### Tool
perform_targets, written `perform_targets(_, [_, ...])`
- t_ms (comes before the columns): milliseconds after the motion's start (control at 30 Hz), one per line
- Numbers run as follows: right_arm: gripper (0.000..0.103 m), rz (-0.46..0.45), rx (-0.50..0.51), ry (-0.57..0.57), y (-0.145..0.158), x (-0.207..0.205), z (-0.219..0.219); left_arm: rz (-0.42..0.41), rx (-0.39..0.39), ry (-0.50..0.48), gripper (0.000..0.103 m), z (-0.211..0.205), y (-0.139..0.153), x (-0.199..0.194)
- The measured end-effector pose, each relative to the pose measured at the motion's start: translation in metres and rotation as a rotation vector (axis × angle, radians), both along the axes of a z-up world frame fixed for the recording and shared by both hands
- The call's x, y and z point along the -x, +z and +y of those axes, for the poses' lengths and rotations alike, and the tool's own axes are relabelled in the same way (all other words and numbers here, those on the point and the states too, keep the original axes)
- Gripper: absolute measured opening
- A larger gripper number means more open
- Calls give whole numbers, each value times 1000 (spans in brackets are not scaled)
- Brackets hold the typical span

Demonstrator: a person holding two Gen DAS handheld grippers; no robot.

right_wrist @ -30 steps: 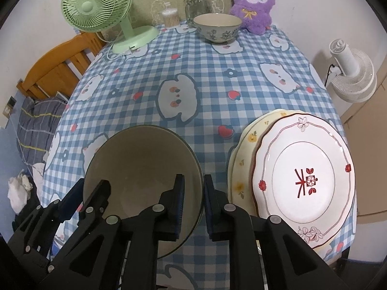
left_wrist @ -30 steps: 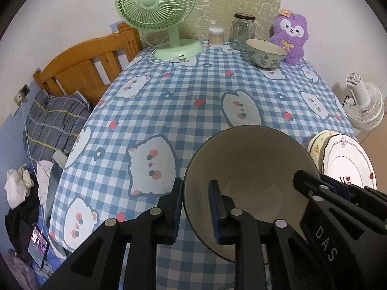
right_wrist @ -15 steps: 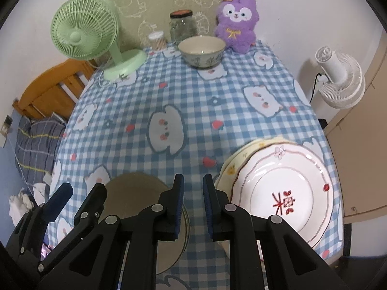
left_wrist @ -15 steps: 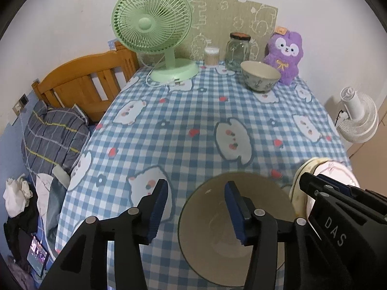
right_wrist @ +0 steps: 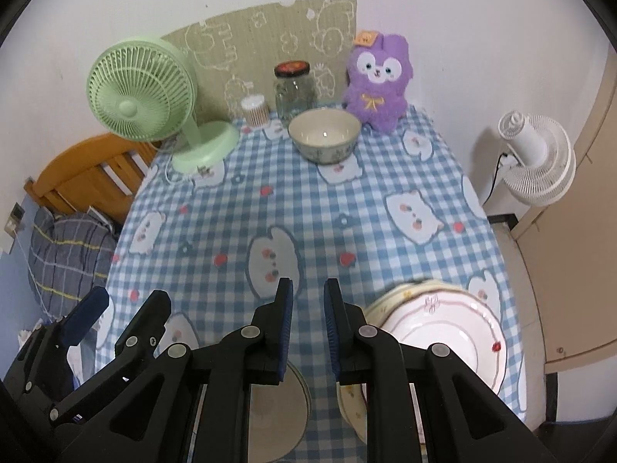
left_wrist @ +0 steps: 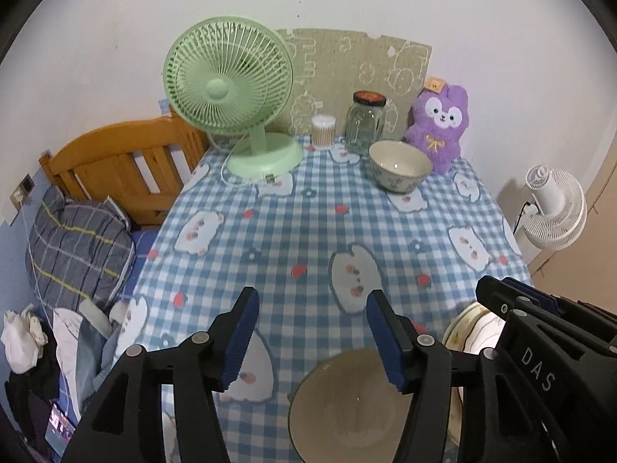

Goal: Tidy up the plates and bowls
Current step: 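Move both tools toward the small floral bowl by the purple plush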

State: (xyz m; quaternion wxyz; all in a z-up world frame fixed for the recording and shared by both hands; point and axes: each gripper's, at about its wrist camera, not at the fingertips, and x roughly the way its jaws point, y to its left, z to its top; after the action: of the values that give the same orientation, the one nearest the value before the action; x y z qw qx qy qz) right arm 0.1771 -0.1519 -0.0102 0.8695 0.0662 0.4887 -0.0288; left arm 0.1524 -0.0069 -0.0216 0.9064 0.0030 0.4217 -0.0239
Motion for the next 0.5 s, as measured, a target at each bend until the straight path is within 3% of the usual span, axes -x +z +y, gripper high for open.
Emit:
perform_targets(167, [20, -16, 14, 11, 12, -12, 5, -28, 8, -17, 69, 5, 15, -14])
perform_targets(500, [20, -56, 63, -36, 35, -35, 5, -66, 32, -90, 75, 8, 39, -47])
